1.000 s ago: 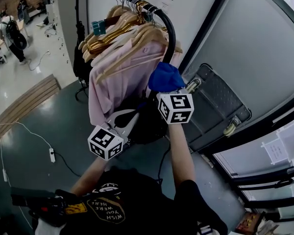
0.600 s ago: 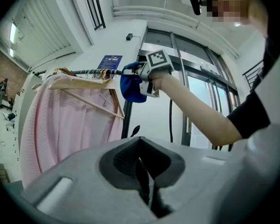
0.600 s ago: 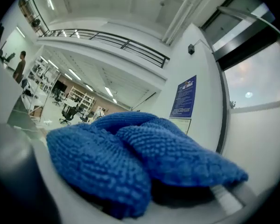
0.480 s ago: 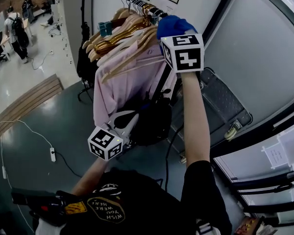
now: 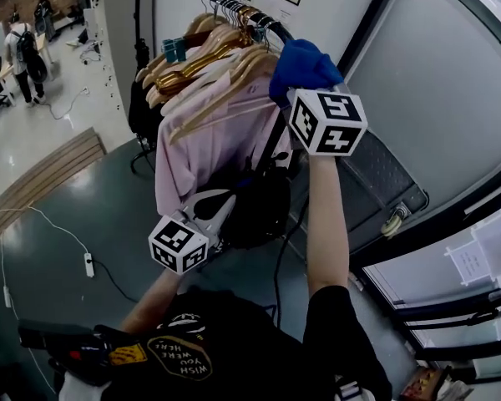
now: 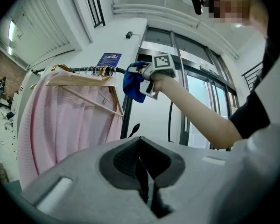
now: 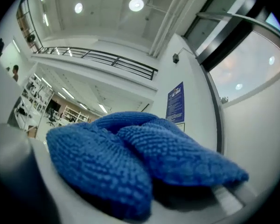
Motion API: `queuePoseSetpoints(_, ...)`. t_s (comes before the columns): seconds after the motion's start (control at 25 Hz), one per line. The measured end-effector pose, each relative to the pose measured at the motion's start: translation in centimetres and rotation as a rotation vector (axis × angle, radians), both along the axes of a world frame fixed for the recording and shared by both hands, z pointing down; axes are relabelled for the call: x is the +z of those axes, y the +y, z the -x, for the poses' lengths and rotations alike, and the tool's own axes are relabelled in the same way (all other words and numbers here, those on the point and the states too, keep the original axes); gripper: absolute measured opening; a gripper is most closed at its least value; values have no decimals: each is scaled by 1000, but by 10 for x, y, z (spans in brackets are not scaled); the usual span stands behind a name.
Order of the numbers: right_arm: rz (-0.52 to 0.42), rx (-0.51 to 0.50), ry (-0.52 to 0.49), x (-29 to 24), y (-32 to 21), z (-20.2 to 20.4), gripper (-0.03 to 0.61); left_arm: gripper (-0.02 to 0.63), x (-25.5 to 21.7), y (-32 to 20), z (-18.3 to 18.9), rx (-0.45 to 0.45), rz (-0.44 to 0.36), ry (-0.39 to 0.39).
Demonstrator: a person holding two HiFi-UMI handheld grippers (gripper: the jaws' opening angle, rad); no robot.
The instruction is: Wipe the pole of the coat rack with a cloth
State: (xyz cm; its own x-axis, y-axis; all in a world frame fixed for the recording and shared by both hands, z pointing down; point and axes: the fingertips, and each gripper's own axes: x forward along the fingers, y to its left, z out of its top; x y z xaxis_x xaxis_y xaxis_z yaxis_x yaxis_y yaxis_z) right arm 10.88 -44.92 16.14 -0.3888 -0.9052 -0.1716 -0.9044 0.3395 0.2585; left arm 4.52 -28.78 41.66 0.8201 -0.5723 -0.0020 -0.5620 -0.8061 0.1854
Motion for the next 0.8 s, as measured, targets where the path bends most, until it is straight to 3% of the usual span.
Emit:
queuePoseSetpoints(0.24,198,-70,-69,132,23,6,9,2,-3,-2,-4,9,-6,5)
queuePoseSetpoints(0.32,207,-27,-28,158,26,4,8,2,-4,-1,-5,9,-12,4)
queuePoseSetpoints(0.4,215,17,-1,167,28,-1,9,2,-7,-3,-5,1,-22,4)
queuePoseSetpoints(0.52,288,-27,-62,174,26,-2,9,2,-11,-12,2,-26,-39,7)
queuePoseSetpoints(0.64,316,-42,0,174,23,0,9,2,-17,-16,9,-46,-54,14)
queuePoseSetpoints(0.8,248,-66,78,129,15,15,9,2,-19,-15,15,-63,-55,21)
